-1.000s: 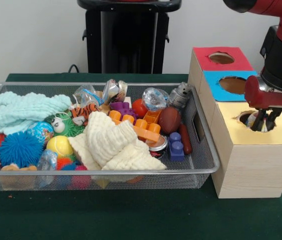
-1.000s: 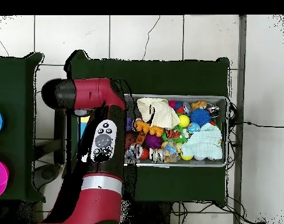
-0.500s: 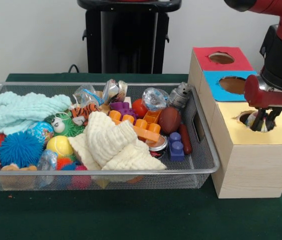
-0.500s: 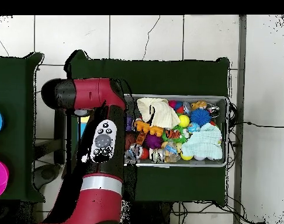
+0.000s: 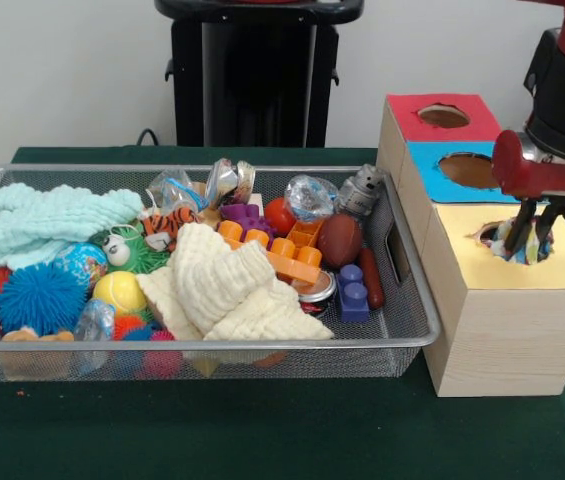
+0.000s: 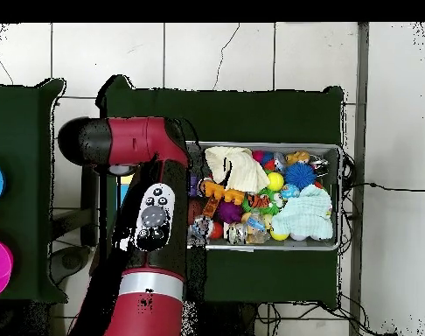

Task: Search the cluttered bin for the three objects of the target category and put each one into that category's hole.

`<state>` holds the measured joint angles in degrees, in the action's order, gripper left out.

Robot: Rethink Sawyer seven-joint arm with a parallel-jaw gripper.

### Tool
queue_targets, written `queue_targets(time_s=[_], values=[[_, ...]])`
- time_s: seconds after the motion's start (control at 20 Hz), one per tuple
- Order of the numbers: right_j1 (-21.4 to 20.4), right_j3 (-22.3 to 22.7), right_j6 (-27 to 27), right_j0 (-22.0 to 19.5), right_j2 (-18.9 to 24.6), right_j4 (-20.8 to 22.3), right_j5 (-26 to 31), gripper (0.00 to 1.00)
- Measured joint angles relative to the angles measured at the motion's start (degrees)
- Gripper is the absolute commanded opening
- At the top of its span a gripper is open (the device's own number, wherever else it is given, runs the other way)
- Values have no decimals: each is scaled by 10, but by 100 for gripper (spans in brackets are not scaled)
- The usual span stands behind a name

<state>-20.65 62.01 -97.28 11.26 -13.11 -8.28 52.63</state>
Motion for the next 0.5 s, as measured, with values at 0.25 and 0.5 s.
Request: queue_targets(time_s=[0.25, 0.5], values=[[-20, 12, 0, -1, 0, 0, 0, 0], [-50, 24, 0, -2, 0, 0, 0, 0]])
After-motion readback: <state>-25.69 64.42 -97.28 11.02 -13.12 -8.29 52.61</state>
